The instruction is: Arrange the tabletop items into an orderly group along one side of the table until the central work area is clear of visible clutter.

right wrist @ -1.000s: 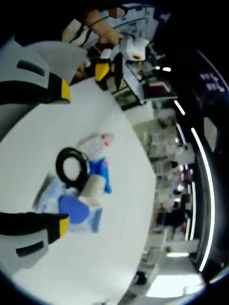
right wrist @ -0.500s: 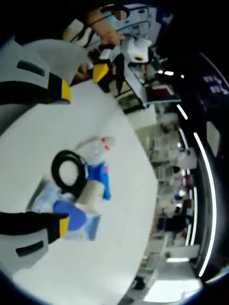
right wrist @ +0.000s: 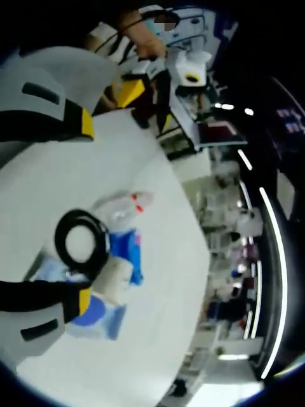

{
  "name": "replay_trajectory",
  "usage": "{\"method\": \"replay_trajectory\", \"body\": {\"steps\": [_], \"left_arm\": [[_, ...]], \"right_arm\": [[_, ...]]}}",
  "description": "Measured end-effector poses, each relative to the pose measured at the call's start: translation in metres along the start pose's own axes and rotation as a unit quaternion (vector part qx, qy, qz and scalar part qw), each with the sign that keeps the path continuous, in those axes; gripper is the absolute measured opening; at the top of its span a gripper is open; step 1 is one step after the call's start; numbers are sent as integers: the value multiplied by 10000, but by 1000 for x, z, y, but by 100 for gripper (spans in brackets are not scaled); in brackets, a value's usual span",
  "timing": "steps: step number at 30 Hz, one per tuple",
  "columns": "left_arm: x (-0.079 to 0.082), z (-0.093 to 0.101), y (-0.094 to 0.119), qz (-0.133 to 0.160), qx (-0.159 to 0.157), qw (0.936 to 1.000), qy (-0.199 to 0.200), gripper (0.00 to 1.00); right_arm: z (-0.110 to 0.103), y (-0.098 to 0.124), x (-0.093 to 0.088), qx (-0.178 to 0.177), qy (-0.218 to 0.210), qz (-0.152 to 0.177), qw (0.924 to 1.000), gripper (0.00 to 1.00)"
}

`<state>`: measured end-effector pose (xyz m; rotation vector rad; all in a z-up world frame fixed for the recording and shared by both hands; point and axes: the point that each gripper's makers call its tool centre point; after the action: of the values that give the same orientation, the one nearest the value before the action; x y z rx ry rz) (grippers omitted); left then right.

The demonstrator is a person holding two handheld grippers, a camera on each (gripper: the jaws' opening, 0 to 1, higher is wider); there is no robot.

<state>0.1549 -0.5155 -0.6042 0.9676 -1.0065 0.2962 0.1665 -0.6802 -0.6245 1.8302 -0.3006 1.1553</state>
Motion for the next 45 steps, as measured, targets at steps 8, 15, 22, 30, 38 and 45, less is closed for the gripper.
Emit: {"method": "replay_trajectory", "body": {"steps": [8,15,22,30,38,45], "left_arm": [[-6,-3,-5,-87,1,10000,-17,99],[-8,-3,-9,-101,-24,9999,-28,99],[-9,-6,-11,-98,-12,9999,-19,99],[-16,-8,-13,-185,-14,9998,-27,99],[-16,-8,-18,-159,-29,9999,-45,99],[-16,-10,-20,-158,-69,9998,-93,99]], "right_arm": [[-4,-15,0,149,139,-123,9997,88],[-8,-27,2,281,276,-168,9991,87],[-11,-39,6,384,357,-198,9984,86],[-12,-52,8,441,513,-240,9974,84],[-17,-69,12,540,517,-308,9967,84],[-18,-85,24,600,468,-241,9968,83]]}}
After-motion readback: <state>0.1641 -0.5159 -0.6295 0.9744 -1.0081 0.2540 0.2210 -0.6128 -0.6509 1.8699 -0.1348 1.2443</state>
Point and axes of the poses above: the point that each gripper's makers call its tool centre point, and the gripper's own axes: y roughly backward along the fingers, z roughly to its right, x roughly out of its top, and after that the axes turned 3 degrees about -x, right-handed
